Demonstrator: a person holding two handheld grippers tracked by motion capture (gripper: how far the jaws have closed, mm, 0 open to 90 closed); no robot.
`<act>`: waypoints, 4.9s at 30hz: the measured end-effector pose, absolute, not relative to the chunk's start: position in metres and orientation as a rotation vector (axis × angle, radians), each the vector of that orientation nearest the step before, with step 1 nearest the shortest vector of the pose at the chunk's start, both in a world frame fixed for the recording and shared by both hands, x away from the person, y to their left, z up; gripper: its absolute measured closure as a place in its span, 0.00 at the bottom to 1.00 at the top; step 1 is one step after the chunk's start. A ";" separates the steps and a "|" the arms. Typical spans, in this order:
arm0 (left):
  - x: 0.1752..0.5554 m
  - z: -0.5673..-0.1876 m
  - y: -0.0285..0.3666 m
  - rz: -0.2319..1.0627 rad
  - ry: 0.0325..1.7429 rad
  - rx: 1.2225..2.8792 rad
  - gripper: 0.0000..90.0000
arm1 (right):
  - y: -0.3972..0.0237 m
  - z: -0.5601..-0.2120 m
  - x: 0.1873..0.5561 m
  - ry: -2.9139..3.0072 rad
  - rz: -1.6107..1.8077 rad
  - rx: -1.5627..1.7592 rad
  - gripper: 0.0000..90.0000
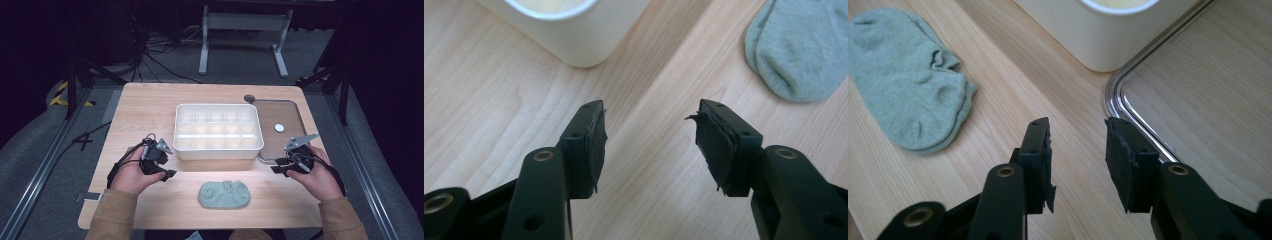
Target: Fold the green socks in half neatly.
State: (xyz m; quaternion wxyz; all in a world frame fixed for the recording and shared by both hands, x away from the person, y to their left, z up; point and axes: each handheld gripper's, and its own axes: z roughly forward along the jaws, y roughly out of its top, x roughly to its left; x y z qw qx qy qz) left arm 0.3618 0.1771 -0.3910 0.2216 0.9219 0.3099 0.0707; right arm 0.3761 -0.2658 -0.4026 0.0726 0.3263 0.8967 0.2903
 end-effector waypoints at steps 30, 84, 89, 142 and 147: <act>0.337 -0.392 0.127 -0.054 0.645 2.590 0.64 | -0.182 -0.402 0.337 2.865 1.059 0.796 0.91; 0.338 -0.432 0.075 -0.231 0.635 2.615 0.89 | -0.123 -0.463 0.320 2.835 0.993 0.638 1.00; 0.332 -0.424 0.067 -0.185 0.558 2.580 0.89 | -0.122 -0.462 0.317 2.842 0.992 0.642 1.00; 0.336 -0.401 0.055 -0.157 0.493 2.467 0.75 | -0.168 -0.462 0.320 2.855 1.033 0.799 0.98; 0.332 -0.410 0.051 -0.206 0.514 2.578 0.84 | -0.168 -0.462 0.320 2.856 1.039 0.795 0.98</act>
